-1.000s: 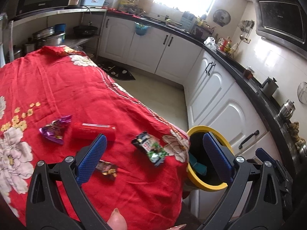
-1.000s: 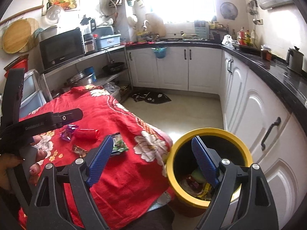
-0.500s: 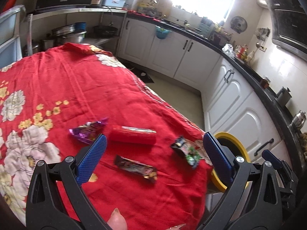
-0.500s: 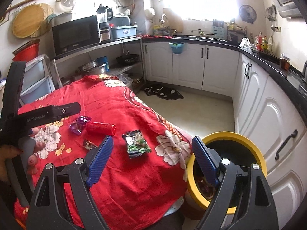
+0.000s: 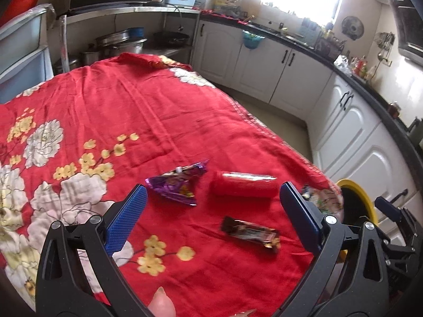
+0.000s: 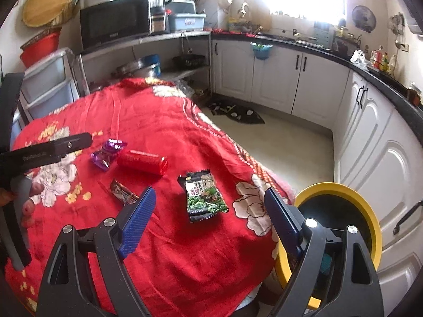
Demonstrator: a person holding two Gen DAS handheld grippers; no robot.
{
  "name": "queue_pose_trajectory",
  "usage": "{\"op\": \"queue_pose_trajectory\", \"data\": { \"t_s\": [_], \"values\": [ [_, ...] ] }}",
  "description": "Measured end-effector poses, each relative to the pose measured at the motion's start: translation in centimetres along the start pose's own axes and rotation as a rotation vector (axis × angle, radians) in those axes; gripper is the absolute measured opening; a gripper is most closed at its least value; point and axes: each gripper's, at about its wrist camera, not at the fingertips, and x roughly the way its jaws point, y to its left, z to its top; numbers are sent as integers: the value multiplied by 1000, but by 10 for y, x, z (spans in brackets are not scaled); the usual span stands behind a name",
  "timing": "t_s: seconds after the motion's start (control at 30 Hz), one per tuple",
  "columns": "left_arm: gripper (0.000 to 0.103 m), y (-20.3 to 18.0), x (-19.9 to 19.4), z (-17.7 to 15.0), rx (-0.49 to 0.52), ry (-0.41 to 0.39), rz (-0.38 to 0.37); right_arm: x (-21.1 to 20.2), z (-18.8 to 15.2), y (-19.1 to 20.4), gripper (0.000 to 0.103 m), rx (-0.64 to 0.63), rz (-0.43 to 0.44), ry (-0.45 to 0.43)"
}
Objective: Collect trash
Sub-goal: 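Move both tools back over the table toward the remaining wrappers, then grasp the green pea snack bag with the right tool while the left tool grasps the purple wrapper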
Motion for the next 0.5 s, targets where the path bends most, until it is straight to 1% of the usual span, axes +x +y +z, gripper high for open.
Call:
{"op": "queue_pose_trajectory", "data": {
  "t_s": [0.27, 0.5],
  "values": [
    [92, 19, 29, -5, 39, 42, 71, 42, -4, -1, 81, 4, 21, 96],
    [92, 27, 47, -1, 65, 57, 98, 72, -2, -2, 81, 14, 42, 148]
  ]
}}
